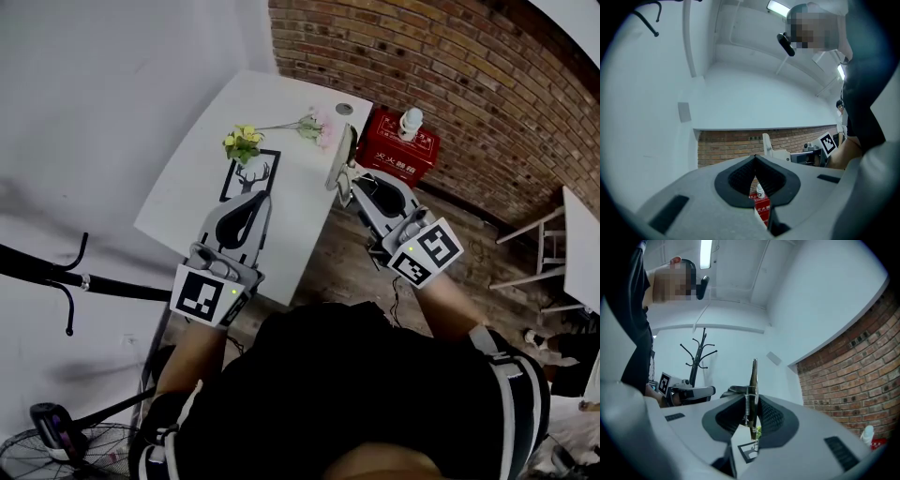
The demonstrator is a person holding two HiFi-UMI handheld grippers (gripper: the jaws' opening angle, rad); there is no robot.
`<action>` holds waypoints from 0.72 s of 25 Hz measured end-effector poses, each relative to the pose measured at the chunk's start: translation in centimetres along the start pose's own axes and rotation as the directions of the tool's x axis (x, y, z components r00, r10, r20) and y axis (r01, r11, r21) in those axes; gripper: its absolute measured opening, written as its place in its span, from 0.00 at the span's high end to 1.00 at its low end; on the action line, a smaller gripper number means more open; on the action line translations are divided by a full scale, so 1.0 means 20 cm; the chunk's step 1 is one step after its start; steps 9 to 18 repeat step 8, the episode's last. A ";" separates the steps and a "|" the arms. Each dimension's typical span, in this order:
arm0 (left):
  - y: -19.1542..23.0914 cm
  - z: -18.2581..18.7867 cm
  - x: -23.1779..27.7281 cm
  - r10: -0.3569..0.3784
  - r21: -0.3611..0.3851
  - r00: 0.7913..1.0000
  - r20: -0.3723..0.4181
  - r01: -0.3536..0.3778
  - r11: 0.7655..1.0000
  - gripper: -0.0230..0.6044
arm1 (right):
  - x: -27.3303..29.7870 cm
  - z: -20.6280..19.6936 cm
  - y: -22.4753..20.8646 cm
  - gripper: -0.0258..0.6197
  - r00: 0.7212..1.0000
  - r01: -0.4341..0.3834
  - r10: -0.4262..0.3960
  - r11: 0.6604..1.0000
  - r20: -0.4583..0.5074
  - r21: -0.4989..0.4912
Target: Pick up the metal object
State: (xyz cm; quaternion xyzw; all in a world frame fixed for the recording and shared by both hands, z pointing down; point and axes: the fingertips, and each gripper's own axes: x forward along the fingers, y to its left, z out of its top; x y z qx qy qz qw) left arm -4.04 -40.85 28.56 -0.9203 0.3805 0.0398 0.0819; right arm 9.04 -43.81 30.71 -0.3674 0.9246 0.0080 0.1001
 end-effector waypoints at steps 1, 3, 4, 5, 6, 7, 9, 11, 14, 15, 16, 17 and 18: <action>-0.01 0.00 0.00 -0.002 0.001 1.000 0.001 0.002 1.000 0.95 | 0.00 0.00 0.00 0.84 1.000 -0.002 0.002 1.000 -0.003 -0.002; -0.01 0.00 0.00 -0.002 0.001 1.000 -0.001 0.002 1.000 0.95 | -0.01 0.00 0.01 0.84 1.000 -0.005 0.005 1.000 -0.005 -0.003; -0.01 0.00 0.00 -0.001 0.000 1.000 -0.002 0.001 1.000 0.95 | -0.01 0.00 0.01 0.84 1.000 -0.006 0.006 1.000 -0.005 -0.003; -0.02 0.01 0.00 -0.001 -0.001 1.000 -0.002 0.001 1.000 0.95 | -0.01 0.00 0.01 0.84 1.000 -0.007 0.007 1.000 -0.005 -0.002; -0.02 0.01 0.00 -0.001 -0.001 1.000 -0.001 0.001 1.000 0.95 | -0.01 0.00 0.01 0.84 1.000 -0.008 0.008 1.000 -0.005 -0.002; -0.02 0.01 0.00 -0.001 0.000 1.000 0.000 0.001 1.000 0.95 | -0.01 0.00 0.01 0.84 1.000 -0.010 0.010 1.000 -0.005 -0.001; -0.02 0.02 0.00 -0.001 0.000 1.000 0.001 0.001 1.000 0.95 | -0.02 0.00 0.02 0.84 1.000 -0.011 0.011 1.000 -0.004 -0.001; -0.02 0.02 0.00 -0.001 0.000 1.000 0.001 0.001 1.000 0.95 | -0.02 0.00 0.02 0.84 1.000 -0.011 0.011 1.000 -0.004 -0.001; -0.02 0.02 0.00 -0.001 0.000 1.000 0.001 0.001 1.000 0.95 | -0.02 0.00 0.02 0.84 1.000 -0.011 0.011 1.000 -0.004 -0.001; -0.02 0.02 0.00 -0.001 0.000 1.000 0.001 0.001 1.000 0.95 | -0.02 0.00 0.02 0.84 1.000 -0.011 0.011 1.000 -0.004 -0.001; -0.02 0.02 0.00 -0.001 0.000 1.000 0.001 0.001 1.000 0.95 | -0.02 0.00 0.02 0.84 1.000 -0.011 0.011 1.000 -0.004 -0.001; -0.02 0.02 0.00 -0.001 0.000 1.000 0.001 0.001 1.000 0.95 | -0.02 0.00 0.02 0.84 1.000 -0.011 0.011 1.000 -0.004 -0.001; -0.02 0.02 0.00 -0.001 0.000 1.000 0.001 0.001 1.000 0.95 | -0.02 0.00 0.02 0.84 1.000 -0.011 0.011 1.000 -0.004 -0.001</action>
